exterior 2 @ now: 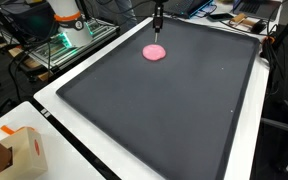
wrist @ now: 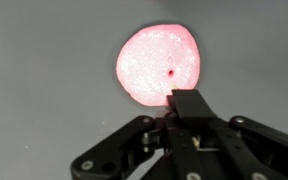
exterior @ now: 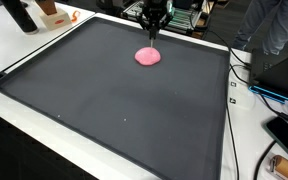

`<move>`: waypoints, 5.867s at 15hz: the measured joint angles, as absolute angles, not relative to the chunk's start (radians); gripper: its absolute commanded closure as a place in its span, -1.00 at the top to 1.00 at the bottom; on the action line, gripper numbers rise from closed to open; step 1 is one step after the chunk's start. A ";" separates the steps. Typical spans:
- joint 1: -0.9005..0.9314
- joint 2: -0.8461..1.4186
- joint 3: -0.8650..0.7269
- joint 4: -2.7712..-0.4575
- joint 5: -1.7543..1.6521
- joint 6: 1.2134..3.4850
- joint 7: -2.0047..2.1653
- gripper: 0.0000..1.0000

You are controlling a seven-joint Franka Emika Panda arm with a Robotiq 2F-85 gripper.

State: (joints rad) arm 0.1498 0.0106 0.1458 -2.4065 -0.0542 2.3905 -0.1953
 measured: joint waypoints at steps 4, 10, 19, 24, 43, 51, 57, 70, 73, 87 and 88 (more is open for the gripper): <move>0.153 -0.050 0.153 -2.392 -0.054 2.316 -0.192 -0.94; 0.166 -0.117 0.163 -2.354 -0.054 2.228 -0.182 -0.94; 0.181 -0.155 0.181 -2.305 -0.054 2.151 -0.182 -0.94; 0.189 -0.157 0.187 -2.283 -0.054 2.113 -0.182 -0.74; 0.147 -0.138 0.058 -2.257 0.173 2.061 -0.375 -0.94; 0.030 -0.045 -0.090 -2.240 0.489 1.956 -0.743 -0.94; -0.064 0.046 -0.121 -2.229 0.636 1.867 -0.968 -0.94; -0.179 0.180 -0.129 -2.227 0.710 1.831 -1.114 -0.94; -0.189 0.200 -0.129 -2.226 0.721 1.831 -1.119 -0.94; -0.194 0.245 -0.119 -2.191 0.768 1.889 -1.019 -0.94; -0.192 0.245 -0.115 -2.186 0.768 1.901 -0.999 -0.94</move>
State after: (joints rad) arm -0.1919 0.2454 -0.1153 -2.1859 0.7679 1.9007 -0.9993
